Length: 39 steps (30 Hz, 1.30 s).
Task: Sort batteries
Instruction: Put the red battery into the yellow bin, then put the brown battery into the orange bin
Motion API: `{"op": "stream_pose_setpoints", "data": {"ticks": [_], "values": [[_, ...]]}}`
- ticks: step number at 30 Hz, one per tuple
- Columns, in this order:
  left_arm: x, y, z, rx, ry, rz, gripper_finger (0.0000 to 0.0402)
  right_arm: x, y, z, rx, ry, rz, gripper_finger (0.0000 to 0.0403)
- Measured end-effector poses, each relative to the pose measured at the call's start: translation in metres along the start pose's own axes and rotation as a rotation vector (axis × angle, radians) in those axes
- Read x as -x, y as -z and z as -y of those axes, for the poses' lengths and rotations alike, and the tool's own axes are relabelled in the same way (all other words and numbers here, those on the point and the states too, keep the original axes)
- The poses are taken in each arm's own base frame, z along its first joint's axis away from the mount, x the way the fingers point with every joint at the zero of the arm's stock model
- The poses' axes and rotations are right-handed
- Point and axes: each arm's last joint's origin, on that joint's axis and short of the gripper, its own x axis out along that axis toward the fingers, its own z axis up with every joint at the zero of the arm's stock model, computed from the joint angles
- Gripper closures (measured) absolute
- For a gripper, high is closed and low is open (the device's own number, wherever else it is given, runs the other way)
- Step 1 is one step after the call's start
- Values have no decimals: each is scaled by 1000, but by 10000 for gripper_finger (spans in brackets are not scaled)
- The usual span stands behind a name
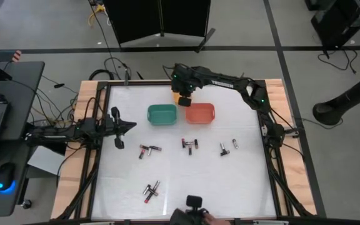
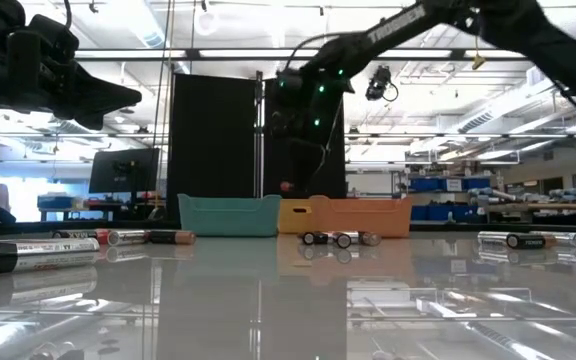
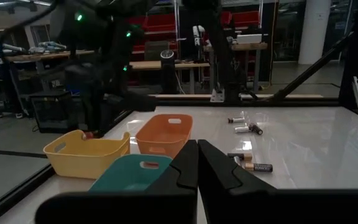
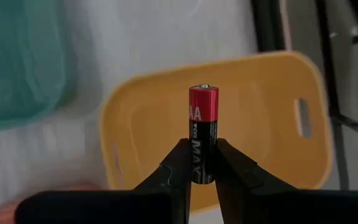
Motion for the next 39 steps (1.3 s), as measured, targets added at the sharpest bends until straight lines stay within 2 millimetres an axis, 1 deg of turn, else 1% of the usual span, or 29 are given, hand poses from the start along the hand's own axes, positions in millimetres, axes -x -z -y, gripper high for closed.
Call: {"op": "stream_pose_setpoints", "data": {"ticks": [5, 7, 12, 14, 20, 26, 33, 39], "values": [[0, -1, 0, 2, 0, 6, 392, -16, 7, 22, -44, -16, -25, 347], [0, -1, 0, 2, -3, 6, 392, -18, 11, 30, -61, -39, -17, 347], [0, -1, 0, 3, -9, 7, 392, -33, 17, 40, -88, -81, -15, 347], [0, -1, 0, 3, -13, 7, 392, -35, 18, 43, -94, -87, -5, 347], [0, -1, -1, 6, -24, 4, 392, -49, 20, 43, -96, -119, -5, 347], [0, 0, -1, 18, -26, -5, 392, -54, 21, 42, -100, -131, -10, 347], [-1, 1, -1, 19, -26, -14, 392, -57, 21, 42, -108, -133, -8, 308], [-1, 1, -1, 19, -25, -13, 392, -57, 21, 43, -124, -105, -13, 303]]}}
